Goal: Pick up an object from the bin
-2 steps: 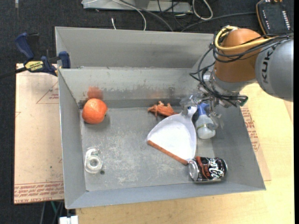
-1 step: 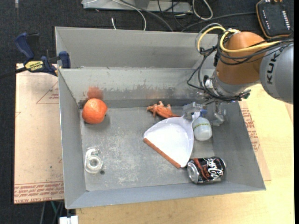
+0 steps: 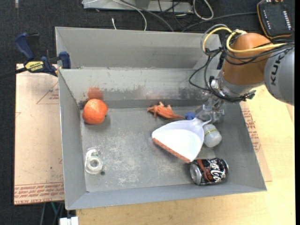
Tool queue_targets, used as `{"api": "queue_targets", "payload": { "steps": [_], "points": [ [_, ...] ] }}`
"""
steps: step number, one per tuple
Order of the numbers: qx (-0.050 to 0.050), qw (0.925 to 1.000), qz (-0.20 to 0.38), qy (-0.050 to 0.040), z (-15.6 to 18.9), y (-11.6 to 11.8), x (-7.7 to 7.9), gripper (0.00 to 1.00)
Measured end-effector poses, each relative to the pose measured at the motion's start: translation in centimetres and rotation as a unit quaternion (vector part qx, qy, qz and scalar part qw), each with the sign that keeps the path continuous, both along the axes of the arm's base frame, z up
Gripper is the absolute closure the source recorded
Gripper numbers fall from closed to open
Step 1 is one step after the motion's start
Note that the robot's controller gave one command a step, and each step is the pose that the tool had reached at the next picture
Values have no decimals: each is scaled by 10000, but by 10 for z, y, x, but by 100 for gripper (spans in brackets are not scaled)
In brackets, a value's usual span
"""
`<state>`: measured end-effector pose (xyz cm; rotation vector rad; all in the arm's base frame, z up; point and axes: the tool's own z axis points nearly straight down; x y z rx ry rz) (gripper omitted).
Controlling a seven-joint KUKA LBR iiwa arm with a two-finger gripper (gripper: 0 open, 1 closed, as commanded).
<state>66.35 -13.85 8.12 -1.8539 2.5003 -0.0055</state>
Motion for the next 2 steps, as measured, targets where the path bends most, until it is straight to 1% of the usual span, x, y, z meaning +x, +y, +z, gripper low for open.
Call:
{"api": "queue_targets", "payload": {
  "steps": [1, 2],
  "points": [
    [-3, 10000, -3, -1, 0, -1, 0, 100],
    [3, 10000, -18, -57, 112, 1, 3, 100]
  ]
}}
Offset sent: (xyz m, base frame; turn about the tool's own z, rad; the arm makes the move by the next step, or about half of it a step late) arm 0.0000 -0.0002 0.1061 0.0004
